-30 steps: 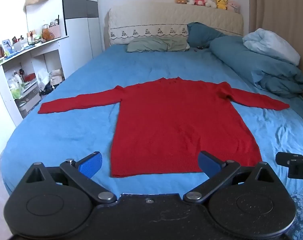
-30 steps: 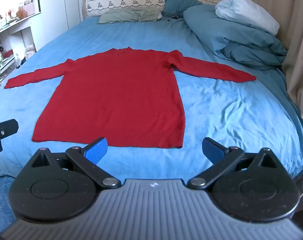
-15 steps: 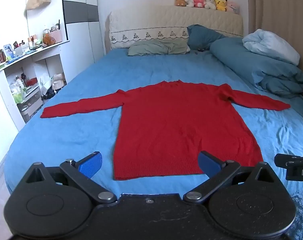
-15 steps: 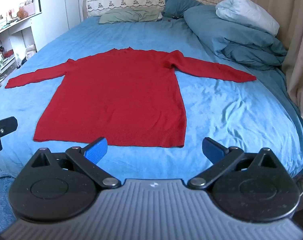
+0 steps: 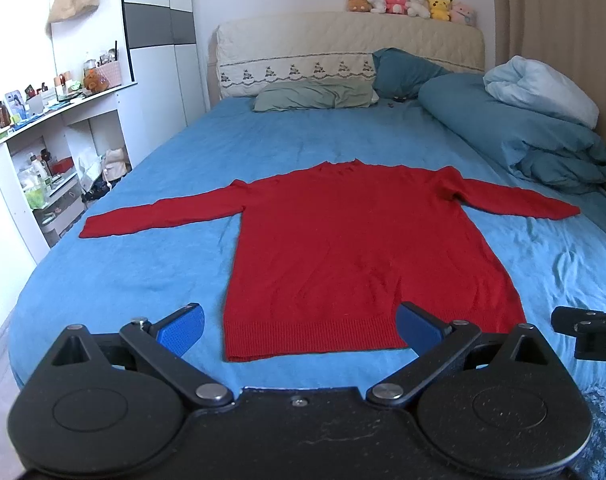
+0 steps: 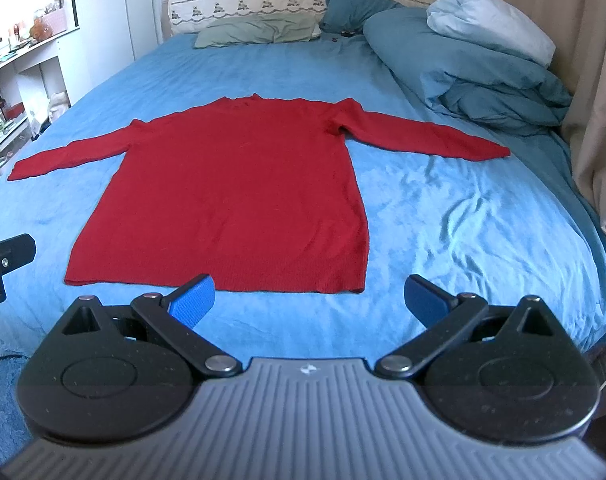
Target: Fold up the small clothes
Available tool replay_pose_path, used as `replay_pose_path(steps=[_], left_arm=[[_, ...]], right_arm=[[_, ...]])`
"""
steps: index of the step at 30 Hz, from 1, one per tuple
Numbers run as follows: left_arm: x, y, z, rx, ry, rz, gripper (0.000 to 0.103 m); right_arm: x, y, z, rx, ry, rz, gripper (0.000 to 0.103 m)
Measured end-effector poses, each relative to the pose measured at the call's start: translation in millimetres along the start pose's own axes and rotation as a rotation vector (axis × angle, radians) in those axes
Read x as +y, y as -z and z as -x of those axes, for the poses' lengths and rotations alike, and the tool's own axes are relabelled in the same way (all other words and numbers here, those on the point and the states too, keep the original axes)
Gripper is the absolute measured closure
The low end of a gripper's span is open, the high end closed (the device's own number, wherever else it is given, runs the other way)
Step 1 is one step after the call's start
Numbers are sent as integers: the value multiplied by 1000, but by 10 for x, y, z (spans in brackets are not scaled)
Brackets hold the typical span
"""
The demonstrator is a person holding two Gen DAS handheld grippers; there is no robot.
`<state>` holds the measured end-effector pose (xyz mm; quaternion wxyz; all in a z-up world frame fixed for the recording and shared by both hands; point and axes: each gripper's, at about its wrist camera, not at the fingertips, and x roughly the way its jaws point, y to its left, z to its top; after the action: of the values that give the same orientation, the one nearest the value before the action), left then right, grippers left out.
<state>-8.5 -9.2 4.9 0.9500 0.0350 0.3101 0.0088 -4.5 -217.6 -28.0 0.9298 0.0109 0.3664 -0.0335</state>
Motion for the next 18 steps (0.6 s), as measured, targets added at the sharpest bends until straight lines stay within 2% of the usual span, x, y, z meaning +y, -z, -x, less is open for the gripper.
replay_pose_path(steps=[18], left_arm=[[39,-5,60,-15,-7,15,0]], right_arm=[[-9,-34,69,-9,-7,2,0]])
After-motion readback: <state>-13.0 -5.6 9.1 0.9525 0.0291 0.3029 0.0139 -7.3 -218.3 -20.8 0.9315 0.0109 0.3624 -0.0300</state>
